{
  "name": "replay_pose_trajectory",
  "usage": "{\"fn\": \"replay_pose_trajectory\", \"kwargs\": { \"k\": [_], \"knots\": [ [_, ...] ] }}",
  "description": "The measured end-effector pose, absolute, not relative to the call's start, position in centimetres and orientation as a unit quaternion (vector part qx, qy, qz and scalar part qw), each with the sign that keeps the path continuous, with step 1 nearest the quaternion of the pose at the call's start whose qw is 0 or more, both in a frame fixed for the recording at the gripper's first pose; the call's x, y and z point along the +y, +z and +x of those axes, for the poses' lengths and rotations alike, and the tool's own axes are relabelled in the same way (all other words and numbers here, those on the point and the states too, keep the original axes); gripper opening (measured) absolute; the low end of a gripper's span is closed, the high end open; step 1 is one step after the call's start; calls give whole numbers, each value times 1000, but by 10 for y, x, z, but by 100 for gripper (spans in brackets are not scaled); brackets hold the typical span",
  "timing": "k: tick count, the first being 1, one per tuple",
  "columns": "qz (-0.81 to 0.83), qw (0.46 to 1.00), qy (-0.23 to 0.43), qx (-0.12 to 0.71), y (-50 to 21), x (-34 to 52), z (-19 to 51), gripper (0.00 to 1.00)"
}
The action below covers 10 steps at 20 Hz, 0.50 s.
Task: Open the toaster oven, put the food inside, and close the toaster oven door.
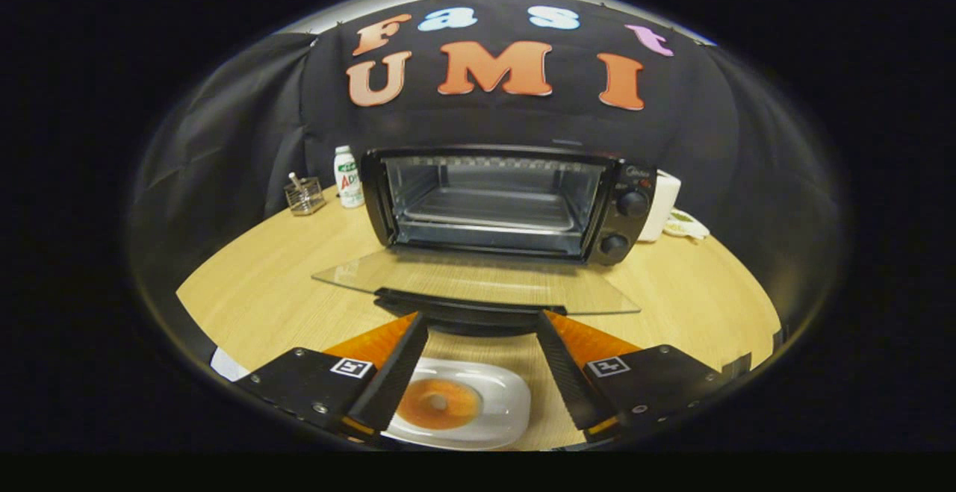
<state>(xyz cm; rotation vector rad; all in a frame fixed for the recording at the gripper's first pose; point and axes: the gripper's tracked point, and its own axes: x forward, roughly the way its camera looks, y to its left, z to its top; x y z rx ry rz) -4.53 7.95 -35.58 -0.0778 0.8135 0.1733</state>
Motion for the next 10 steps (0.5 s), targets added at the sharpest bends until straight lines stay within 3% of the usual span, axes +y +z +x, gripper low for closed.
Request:
{"fn": "replay_pose_trajectory", "kwargs": {
  "k": [10],
  "knots": [
    [100,849,67,514,-396,79,-69,82]
  ]
}}
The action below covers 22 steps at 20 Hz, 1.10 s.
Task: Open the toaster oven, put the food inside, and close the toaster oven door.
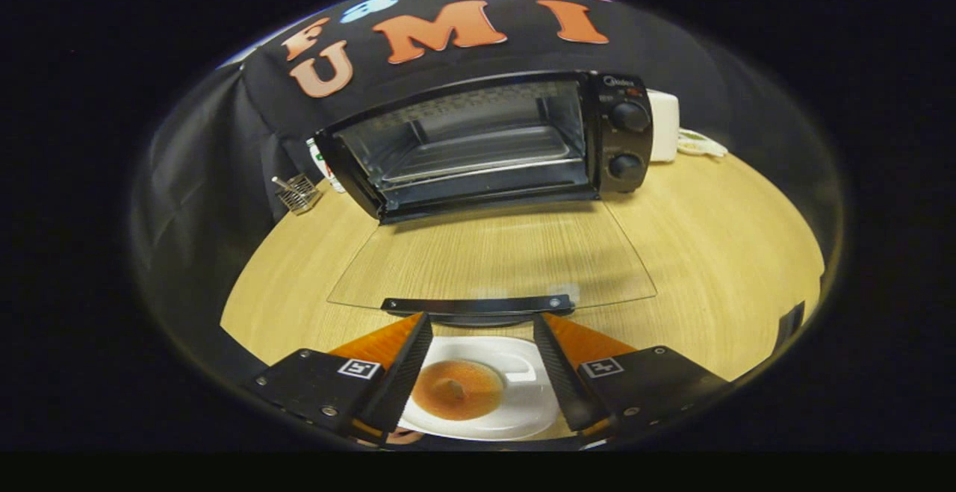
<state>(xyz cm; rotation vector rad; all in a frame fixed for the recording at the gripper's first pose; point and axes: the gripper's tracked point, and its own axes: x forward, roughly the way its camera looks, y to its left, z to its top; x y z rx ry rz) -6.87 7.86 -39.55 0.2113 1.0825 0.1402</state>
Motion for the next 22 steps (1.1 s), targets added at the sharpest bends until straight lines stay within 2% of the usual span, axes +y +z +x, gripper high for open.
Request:
{"fn": "replay_pose_trajectory", "kwargs": {
  "k": [3,12,18,22],
  "knots": [
    [99,851,72,511,-392,80,-68,79],
    [110,876,106,457,-353,77,-57,81],
    [81,880,138,448,-344,85,-80,81],
    [39,868,159,468,-356,89,-118,89]
  ]
}}
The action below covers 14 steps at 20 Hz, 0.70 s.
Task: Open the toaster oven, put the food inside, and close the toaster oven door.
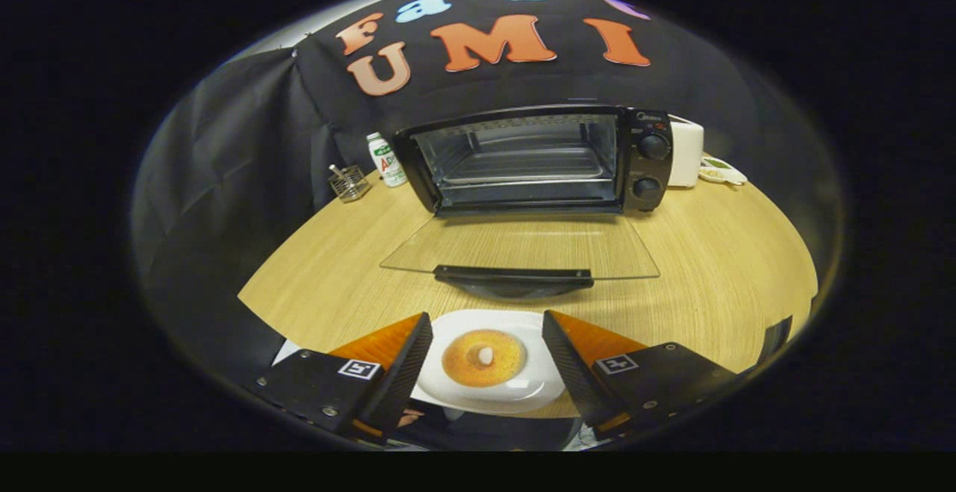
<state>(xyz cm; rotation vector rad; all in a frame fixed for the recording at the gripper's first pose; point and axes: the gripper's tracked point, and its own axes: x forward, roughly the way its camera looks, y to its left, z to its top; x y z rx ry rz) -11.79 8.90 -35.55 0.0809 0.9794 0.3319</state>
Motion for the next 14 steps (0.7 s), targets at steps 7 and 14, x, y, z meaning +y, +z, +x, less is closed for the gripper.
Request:
{"fn": "replay_pose_trajectory", "kwargs": {
  "k": [7,14],
  "knots": [
    [-40,853,193,483,-385,93,-158,92],
    [-47,858,171,482,-405,86,-152,87]
  ]
}}
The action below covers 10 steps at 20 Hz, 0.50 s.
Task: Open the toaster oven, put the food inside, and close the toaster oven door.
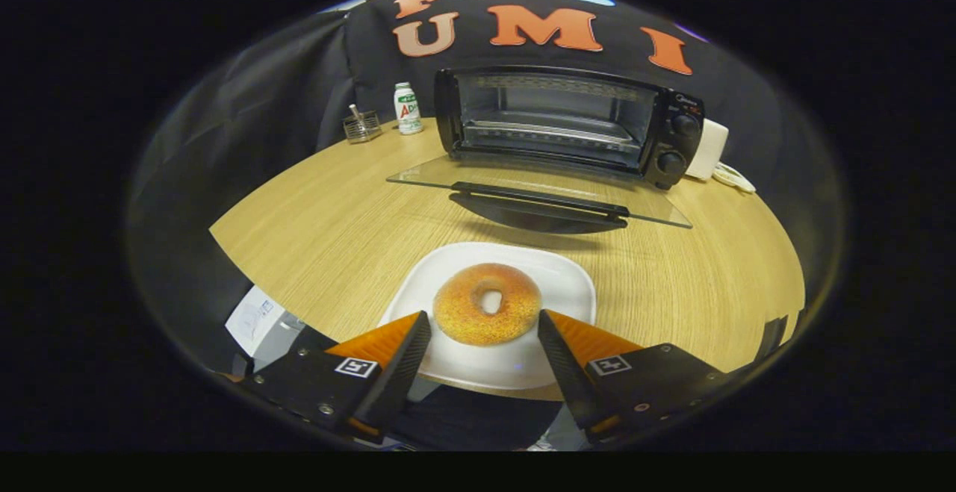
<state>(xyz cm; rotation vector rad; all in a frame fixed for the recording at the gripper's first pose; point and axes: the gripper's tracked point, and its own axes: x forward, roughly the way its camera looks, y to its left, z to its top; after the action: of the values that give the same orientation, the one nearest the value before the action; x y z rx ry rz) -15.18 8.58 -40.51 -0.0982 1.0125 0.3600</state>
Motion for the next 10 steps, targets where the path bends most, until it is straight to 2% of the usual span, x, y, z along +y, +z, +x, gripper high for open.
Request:
{"fn": "replay_pose_trajectory", "kwargs": {
  "k": [2,4,5,7,10],
  "knots": [
    [-44,861,171,476,-404,85,-149,80],
    [-34,864,173,472,-405,85,-143,67],
    [-19,862,181,473,-403,89,-144,57],
    [-2,864,193,465,-393,92,-139,47],
    [-9,873,193,448,-381,85,-126,42]
  ]
}}
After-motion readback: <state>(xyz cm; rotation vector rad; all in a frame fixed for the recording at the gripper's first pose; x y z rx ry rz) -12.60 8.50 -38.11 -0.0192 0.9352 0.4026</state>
